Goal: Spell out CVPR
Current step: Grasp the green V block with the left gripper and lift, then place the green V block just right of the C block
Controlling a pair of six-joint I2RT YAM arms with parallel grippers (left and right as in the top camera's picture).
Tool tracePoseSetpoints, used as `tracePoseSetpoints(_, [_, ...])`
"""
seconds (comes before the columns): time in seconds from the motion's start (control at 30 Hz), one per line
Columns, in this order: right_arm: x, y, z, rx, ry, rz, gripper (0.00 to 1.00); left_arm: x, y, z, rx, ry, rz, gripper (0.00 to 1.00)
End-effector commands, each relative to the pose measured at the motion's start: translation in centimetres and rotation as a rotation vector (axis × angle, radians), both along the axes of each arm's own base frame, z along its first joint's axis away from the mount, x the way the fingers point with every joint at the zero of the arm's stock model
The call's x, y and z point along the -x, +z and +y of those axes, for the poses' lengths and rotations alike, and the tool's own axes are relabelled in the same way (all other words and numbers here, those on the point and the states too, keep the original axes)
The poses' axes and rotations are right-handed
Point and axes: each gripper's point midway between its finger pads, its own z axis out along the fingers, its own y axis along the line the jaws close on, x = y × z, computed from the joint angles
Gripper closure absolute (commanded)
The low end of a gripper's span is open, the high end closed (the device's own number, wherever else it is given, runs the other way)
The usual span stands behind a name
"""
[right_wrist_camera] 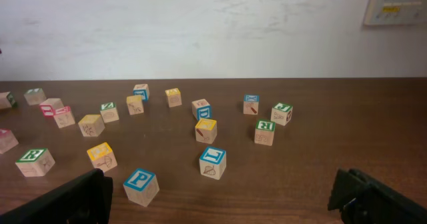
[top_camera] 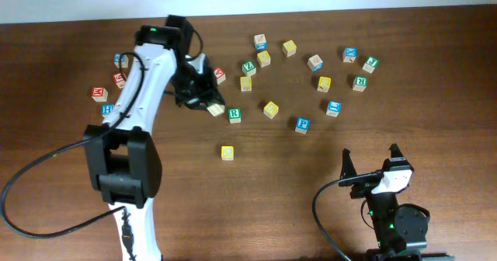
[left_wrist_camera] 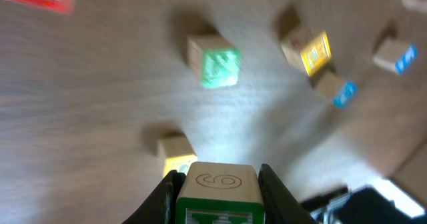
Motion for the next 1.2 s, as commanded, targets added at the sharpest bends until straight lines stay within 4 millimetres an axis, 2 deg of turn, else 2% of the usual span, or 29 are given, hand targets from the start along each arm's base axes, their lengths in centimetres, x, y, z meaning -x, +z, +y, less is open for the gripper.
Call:
tracePoseSetpoints(0.0, [0.0,-0.2,-0.2,0.000,-0.009,0.004,0.02,3.1,1.6,-4.0,0.050,-0.163,0.007,0.74])
tracePoseSetpoints(0.03, [0.0,-0.2,-0.2,0.000,-0.009,0.004,0.02,3.7,1.6,-4.8,0.050,-0.209,0.005,0.74])
tracePoseSetpoints(0.07, [0.0,-0.2,-0.2,0.000,-0.009,0.004,0.02,5.3,1.5,-6.2,0.034,-0.278,0.019,0.74])
tracePoseSetpoints(0.17, [0.0,-0.2,-0.2,0.000,-0.009,0.004,0.02,7.5,0.7,-8.2,-0.035,-0.377,0.027,0.75])
tracePoseSetpoints(0.23, [0.0,-0.2,-0.2,0.000,-0.009,0.004,0.02,9.4,-0.4,-9.5,-0.092,-0.453,0.032,0.73])
tracePoseSetpoints(0.27, [0.0,-0.2,-0.2,0.000,-0.009,0.004,0.02,10.7,-1.6,-11.0,-0.101,-0.501,0.032,0.74])
tracePoseSetpoints(0.3, [0.0,-0.2,-0.2,0.000,-0.009,0.004,0.02,11.1,-2.3,-11.6,-0.108,-0.514,0.024,0.75])
tracePoseSetpoints(0.4, [0.0,-0.2,-0.2,0.000,-0.009,0.004,0.02,10.9,-4.3,-12.5,-0.159,-0.514,-0.028,0.73])
tracePoseSetpoints(0.47, [0.0,-0.2,-0.2,0.000,-0.009,0.004,0.02,9.7,-6.5,-10.4,-0.311,-0.431,-0.061,0.70])
tracePoseSetpoints(0.5, [0.0,-0.2,-0.2,0.000,-0.009,0.004,0.02,9.9,-7.7,-9.9,-0.331,-0.432,-0.060,0.70])
tracePoseSetpoints(0.6, [0.0,-0.2,-0.2,0.000,-0.009,0.004,0.02,9.2,-10.0,-10.2,-0.320,-0.422,-0.108,0.71])
tracePoseSetpoints(0.67, [0.0,-0.2,-0.2,0.000,-0.009,0.004,0.02,8.5,-10.1,-9.3,-0.379,-0.386,-0.131,0.71])
tracePoseSetpoints(0.77, [0.0,-0.2,-0.2,0.000,-0.009,0.004,0.02,8.0,-9.7,-9.7,-0.369,-0.383,-0.148,0.69])
tracePoseSetpoints(0.83, [0.0,-0.2,-0.2,0.000,-0.009,0.004,0.02,7.3,-7.7,-10.3,-0.357,-0.377,-0.172,0.70])
tracePoseSetpoints(0.9, [0.0,-0.2,-0.2,0.000,-0.009,0.004,0.02,6.5,-4.9,-10.9,-0.337,-0.369,-0.207,0.69])
tracePoseSetpoints(0.93, [0.0,-0.2,-0.2,0.000,-0.009,0.004,0.02,6.7,-4.0,-11.8,-0.289,-0.369,-0.209,0.65])
tracePoseSetpoints(1.0, [0.0,-0.2,-0.2,0.000,-0.009,0.004,0.02,7.4,-4.2,-12.3,-0.251,-0.375,-0.181,0.62])
tracePoseSetpoints(1.03, [0.0,-0.2,-0.2,0.000,-0.009,0.004,0.02,7.5,-4.6,-12.4,-0.252,-0.380,-0.180,0.55])
tracePoseSetpoints(1.1, [0.0,-0.2,-0.2,0.000,-0.009,0.004,0.02,8.4,-6.3,-13.2,-0.255,-0.410,-0.191,0.28])
tracePoseSetpoints(1.17, [0.0,-0.2,-0.2,0.000,-0.009,0.004,0.02,8.2,-7.6,-13.4,-0.314,-0.433,-0.253,0.25])
